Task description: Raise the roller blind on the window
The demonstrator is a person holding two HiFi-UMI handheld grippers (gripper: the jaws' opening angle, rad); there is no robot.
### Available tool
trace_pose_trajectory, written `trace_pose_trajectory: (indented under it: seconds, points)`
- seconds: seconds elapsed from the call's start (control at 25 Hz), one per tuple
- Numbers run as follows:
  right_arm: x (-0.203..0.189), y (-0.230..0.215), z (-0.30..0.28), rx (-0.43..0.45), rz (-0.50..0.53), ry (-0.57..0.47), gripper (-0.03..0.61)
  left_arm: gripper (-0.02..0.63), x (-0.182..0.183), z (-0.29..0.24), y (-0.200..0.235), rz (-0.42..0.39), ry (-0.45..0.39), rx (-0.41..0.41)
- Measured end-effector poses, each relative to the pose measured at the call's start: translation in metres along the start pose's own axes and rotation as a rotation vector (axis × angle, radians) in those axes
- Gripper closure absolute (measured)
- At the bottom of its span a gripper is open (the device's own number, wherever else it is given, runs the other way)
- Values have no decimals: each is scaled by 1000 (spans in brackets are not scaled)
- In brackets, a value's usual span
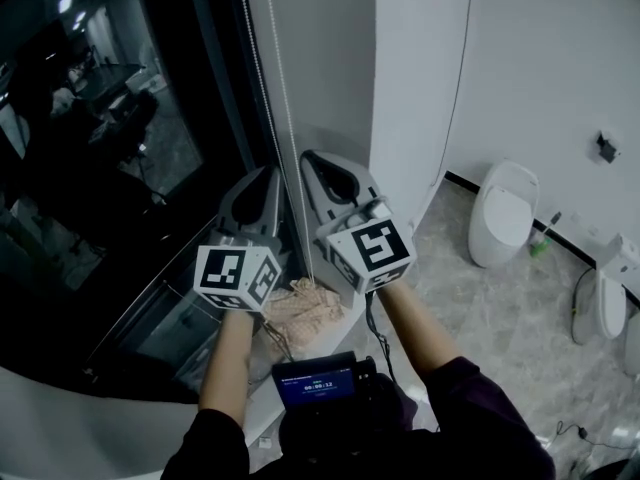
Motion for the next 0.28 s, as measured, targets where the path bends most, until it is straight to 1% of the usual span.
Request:
trace_pose_trajectory:
  seconds: [0.16,0.28]
  points:
    - [2,0,-3,1,10,-24,571,600,0,0,3,-4,0,-1]
    - [4,0,-6,9,14,-22,571,600,0,0,5,-4,1,-1]
Point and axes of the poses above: the fingertips, and each gripper's own axes: z backward along the fingers, y to its left, x out of its top, the point moved 5 cm from there along z, backward along the fingers, and after that the axes turned 5 degrees about -x, right-handed, at the moved point
